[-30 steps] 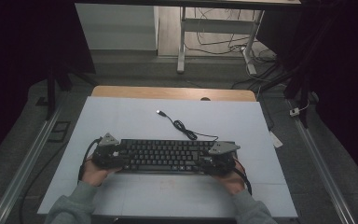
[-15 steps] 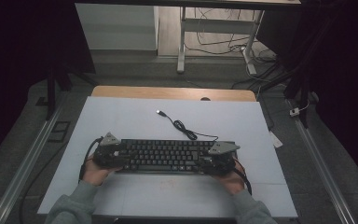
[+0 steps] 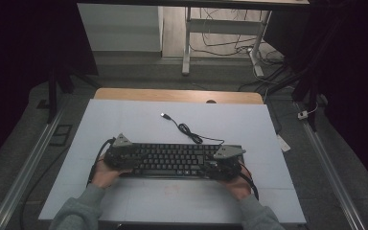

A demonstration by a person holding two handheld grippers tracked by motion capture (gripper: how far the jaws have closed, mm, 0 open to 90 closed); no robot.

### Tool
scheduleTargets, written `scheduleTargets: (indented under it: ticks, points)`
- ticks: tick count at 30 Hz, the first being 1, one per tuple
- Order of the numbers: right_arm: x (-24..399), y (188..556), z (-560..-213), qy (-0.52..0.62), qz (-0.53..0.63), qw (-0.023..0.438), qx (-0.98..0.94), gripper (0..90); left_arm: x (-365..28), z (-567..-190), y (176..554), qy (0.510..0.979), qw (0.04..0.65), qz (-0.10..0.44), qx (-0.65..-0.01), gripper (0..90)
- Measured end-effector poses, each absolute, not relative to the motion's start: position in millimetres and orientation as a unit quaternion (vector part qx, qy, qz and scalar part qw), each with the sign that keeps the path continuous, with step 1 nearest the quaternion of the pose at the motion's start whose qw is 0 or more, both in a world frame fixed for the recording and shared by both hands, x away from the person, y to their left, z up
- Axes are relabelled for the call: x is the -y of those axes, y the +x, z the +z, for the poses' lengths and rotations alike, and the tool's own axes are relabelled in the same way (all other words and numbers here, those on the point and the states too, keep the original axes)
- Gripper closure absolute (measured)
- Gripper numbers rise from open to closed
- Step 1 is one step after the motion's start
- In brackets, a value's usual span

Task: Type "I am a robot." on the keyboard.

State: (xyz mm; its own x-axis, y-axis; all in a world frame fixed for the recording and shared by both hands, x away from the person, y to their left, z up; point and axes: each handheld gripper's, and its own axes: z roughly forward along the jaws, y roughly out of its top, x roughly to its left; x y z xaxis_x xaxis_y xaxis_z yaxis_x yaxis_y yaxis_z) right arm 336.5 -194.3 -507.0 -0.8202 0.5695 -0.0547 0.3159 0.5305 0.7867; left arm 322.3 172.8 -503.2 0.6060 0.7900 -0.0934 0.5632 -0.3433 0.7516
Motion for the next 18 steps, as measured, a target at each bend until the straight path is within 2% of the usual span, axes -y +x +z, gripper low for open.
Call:
scheduleTargets:
  ticks: [5,9,12,18]
  points:
    - [194,337,-508,0.255,0.409,0.155,-0.862,45.6,-165,-503,327,0.813,0.393,0.144,-0.405,61.7]
    - [194,337,-508,0.256,0.409,0.155,-0.862,45.7,-159,-507,332,0.822,0.383,0.138,-0.398,78.8]
    - [194,337,-508,0.256,0.408,0.156,-0.863,45.6,-155,-511,335,0.829,0.373,0.131,-0.397,88.4]
    - [194,336,-508,0.255,0.406,0.155,-0.863,45.6,-149,-516,338,0.84,0.354,0.129,-0.39,89.0]
